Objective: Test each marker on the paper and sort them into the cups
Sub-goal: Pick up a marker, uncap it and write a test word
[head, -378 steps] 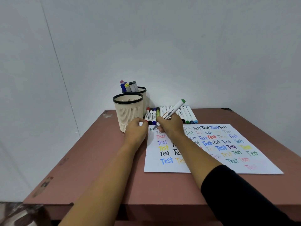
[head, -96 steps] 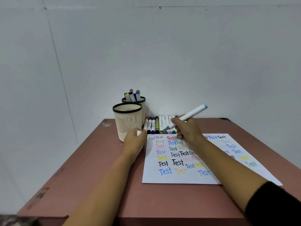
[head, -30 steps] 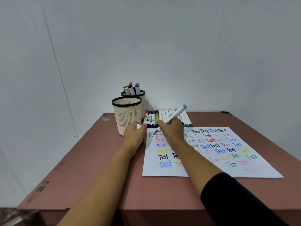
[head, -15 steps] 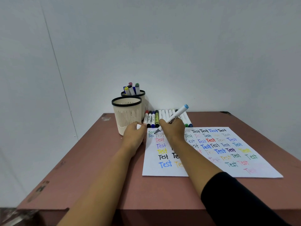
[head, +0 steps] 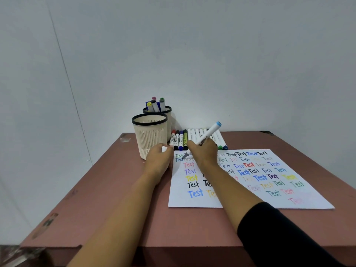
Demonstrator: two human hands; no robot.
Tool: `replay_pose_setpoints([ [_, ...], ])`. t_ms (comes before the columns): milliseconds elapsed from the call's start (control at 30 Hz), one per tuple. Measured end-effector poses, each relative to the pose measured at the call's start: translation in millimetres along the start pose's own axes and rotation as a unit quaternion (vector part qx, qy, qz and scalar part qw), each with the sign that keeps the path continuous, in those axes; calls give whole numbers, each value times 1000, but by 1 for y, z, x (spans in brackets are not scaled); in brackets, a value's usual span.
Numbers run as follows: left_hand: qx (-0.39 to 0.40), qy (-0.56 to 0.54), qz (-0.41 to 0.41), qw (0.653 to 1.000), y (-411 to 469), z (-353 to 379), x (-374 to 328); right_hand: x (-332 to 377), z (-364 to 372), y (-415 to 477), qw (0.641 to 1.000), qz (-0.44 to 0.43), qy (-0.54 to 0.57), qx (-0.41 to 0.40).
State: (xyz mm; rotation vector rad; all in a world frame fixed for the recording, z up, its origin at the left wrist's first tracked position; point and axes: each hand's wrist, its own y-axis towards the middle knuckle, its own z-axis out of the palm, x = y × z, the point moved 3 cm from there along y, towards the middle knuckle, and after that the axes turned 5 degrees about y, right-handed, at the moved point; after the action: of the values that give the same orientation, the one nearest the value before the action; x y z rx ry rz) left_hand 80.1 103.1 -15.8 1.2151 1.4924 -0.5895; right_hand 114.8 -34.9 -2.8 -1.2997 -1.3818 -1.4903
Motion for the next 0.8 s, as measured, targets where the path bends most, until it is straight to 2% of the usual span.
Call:
replay_pose_setpoints([
  [167,6,9,9,1000,-2,1,-3,-2,-3,2,999,19,31,-16],
  [267,1,17,32,999,-1,2,-3,-3,-6,5,992,54,108,-21],
  [400,-1,37,77,996,-2,2,-6,-7,-9,11,965,133,225,-5],
  [533,-4,101,125,987,-9,4,-17,-7,-11,15,955,148,258,4],
  [733,46,53,75,995,-15,6,-22,-4,-20,17,942,143,302,-3],
  [800,56,65,88,992,-15,6,-23,-4,-23,18,938,143,316,-5],
])
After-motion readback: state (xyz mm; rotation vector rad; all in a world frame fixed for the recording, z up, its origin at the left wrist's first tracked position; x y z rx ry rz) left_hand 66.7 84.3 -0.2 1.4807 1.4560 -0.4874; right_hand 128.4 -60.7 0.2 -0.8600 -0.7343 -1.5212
